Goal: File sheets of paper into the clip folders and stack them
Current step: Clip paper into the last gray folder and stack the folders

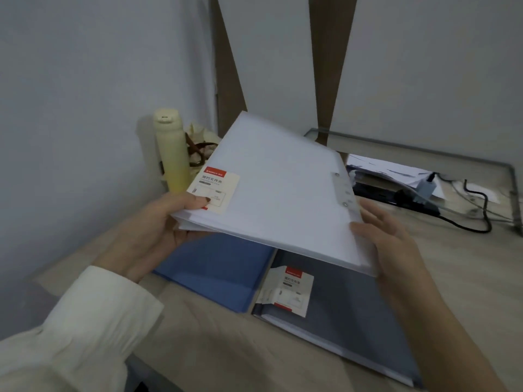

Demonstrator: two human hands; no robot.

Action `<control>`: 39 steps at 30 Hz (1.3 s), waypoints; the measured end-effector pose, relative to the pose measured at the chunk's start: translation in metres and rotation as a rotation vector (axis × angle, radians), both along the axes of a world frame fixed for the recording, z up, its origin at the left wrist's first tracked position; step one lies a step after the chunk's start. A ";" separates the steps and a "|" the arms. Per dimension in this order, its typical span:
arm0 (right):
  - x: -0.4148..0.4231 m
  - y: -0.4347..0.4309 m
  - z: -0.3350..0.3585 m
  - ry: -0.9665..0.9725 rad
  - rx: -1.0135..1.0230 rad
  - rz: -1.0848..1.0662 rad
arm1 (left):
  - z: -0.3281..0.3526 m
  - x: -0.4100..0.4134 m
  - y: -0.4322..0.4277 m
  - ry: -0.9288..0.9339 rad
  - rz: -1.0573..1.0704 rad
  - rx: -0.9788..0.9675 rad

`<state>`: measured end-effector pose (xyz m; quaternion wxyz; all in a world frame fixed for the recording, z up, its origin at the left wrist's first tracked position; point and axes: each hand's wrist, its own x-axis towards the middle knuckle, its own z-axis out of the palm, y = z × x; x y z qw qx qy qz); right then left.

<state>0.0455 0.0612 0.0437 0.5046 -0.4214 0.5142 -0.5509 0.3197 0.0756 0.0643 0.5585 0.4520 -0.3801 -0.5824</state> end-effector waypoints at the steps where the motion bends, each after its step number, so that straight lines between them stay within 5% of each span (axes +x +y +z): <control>1: -0.011 0.004 -0.001 -0.005 -0.006 -0.030 | -0.002 -0.010 -0.004 -0.005 -0.025 0.005; 18: -0.089 0.054 -0.076 0.102 0.163 -0.247 | -0.077 -0.105 -0.025 -0.294 -0.299 0.263; 21: -0.091 0.051 -0.081 0.174 0.159 -0.257 | -0.089 -0.105 -0.021 -0.450 -0.288 0.236; 36: -0.095 0.044 -0.096 0.220 0.252 -0.170 | -0.098 -0.119 -0.009 -0.431 -0.271 0.207; 39: -0.097 0.043 -0.090 0.223 0.216 -0.209 | -0.096 -0.105 -0.014 -0.557 -0.239 0.090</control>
